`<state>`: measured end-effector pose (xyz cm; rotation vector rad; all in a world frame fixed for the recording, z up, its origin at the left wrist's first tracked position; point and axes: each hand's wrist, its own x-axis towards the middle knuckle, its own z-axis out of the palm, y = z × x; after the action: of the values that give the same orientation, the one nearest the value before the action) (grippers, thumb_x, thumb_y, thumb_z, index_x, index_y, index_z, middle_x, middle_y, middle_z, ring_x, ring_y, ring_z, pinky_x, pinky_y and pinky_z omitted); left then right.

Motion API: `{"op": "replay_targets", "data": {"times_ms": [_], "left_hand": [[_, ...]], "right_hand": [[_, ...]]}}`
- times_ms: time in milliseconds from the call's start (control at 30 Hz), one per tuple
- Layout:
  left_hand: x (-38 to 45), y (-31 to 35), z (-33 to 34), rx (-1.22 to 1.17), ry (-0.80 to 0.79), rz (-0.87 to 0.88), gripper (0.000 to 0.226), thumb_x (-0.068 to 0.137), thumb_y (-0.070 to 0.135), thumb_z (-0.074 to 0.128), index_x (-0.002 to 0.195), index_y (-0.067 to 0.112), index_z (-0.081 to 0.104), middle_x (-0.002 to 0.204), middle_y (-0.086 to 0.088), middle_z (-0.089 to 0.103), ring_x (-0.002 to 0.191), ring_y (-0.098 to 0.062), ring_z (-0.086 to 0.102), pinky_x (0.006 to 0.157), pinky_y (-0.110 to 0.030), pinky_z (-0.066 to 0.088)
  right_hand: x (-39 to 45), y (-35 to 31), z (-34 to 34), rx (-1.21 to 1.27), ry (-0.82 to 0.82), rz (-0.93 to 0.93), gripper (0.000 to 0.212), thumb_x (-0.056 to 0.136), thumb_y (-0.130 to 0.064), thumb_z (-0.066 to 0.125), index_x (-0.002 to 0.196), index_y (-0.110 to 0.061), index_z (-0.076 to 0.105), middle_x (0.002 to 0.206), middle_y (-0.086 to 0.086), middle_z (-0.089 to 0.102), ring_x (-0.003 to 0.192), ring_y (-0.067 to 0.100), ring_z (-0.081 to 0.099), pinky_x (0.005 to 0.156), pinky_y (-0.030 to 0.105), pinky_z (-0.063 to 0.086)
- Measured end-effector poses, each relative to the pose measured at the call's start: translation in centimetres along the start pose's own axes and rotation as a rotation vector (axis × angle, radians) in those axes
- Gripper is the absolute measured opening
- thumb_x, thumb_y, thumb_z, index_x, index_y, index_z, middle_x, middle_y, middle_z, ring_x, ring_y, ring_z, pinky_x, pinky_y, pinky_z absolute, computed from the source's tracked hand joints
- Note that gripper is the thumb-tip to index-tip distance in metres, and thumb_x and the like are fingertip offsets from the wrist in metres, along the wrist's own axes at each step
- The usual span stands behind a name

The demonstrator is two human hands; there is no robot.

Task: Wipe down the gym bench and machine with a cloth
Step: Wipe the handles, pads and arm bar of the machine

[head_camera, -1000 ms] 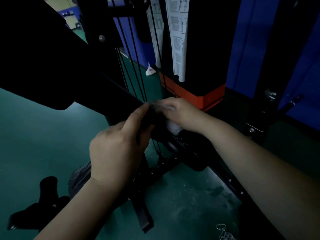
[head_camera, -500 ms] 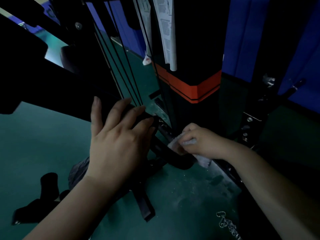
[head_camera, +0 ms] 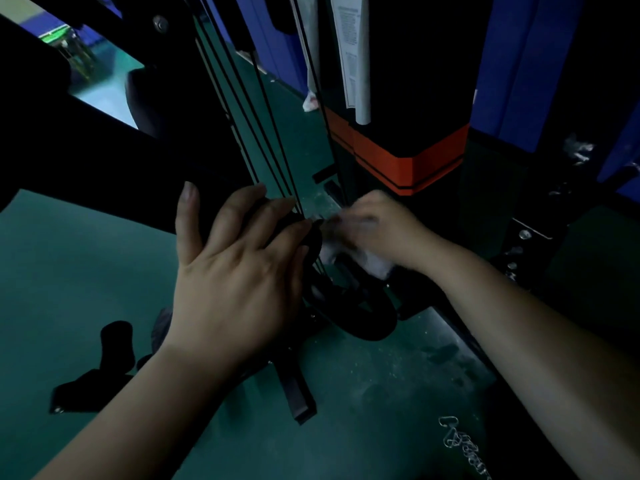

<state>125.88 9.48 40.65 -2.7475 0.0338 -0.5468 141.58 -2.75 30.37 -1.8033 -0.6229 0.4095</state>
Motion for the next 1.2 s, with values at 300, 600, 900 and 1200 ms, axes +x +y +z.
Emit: {"op": "replay_targets", "data": {"times_ms": [300, 600, 900, 1200], "left_hand": [[0.2, 0.0, 0.2, -0.007, 0.001, -0.003, 0.037, 0.100, 0.037, 0.036, 0.115, 0.026, 0.067, 0.123, 0.008, 0.062, 0.128, -0.024, 0.045, 0.115, -0.050, -0.002], [0.3, -0.1, 0.2, -0.006, 0.003, -0.004, 0.033, 0.098, 0.035, 0.039, 0.115, 0.028, 0.066, 0.124, 0.009, 0.061, 0.128, -0.022, 0.044, 0.114, -0.047, -0.004], [0.2, 0.1, 0.6, -0.014, -0.015, -0.006, 0.034, 0.097, 0.033, 0.038, 0.115, 0.027, 0.066, 0.125, 0.009, 0.060, 0.130, -0.022, 0.040, 0.114, -0.052, 0.000], [0.2, -0.1, 0.8, 0.018, -0.066, -0.010, 0.039, 0.099, 0.036, 0.033, 0.121, 0.025, 0.062, 0.128, 0.008, 0.058, 0.132, -0.024, 0.040, 0.113, -0.058, 0.007]], "right_hand": [[1.4, 1.6, 1.9, -0.251, -0.090, 0.050, 0.027, 0.089, -0.028, 0.064, 0.108, -0.010, 0.057, 0.098, -0.008, 0.041, 0.094, 0.009, 0.049, 0.088, 0.023, 0.040], [5.3, 3.2, 0.2, 0.172, 0.375, 0.146, 0.012, 0.081, -0.035, 0.069, 0.089, -0.028, 0.074, 0.101, 0.008, 0.069, 0.085, 0.017, 0.067, 0.069, 0.027, 0.055], [4.9, 2.2, 3.0, -0.066, -0.035, 0.090, 0.023, 0.093, -0.025, 0.057, 0.111, -0.019, 0.070, 0.124, 0.004, 0.063, 0.112, 0.015, 0.058, 0.086, 0.021, 0.041], [5.8, 2.8, 2.9, 0.219, 0.021, 0.210, 0.016, 0.084, -0.027, 0.071, 0.099, -0.024, 0.070, 0.084, -0.012, 0.069, 0.073, 0.007, 0.063, 0.065, 0.015, 0.052]]}}
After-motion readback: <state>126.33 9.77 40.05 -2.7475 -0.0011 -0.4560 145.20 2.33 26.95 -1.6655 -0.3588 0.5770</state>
